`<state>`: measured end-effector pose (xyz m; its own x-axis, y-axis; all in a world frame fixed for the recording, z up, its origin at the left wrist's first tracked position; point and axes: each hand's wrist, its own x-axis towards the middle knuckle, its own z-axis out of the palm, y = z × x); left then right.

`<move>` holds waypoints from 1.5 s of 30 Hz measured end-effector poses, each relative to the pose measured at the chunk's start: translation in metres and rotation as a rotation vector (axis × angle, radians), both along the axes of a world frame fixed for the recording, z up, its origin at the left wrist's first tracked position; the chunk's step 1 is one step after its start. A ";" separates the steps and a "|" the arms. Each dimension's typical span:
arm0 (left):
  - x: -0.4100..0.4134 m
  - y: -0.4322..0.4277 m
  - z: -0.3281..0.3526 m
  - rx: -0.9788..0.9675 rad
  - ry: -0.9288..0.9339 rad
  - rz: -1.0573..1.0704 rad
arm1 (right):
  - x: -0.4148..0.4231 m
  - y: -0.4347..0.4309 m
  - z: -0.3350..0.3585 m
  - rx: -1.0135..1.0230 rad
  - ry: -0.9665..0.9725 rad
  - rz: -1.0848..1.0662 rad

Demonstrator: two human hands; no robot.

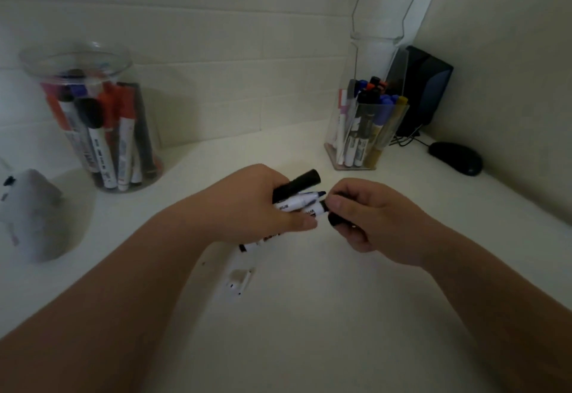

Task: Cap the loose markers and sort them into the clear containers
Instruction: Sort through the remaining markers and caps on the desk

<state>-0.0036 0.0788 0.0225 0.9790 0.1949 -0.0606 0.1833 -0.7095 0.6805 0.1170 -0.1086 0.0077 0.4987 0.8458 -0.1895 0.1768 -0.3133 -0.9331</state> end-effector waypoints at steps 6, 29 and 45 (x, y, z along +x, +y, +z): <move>0.004 -0.022 -0.004 -0.153 -0.138 0.000 | 0.000 -0.014 -0.001 0.302 0.171 -0.025; 0.012 -0.040 -0.011 -0.044 0.009 0.166 | 0.008 -0.061 0.045 0.131 -0.591 -0.046; 0.012 -0.053 -0.007 -0.070 -0.015 0.023 | -0.017 -0.044 0.043 -0.219 -0.731 0.070</move>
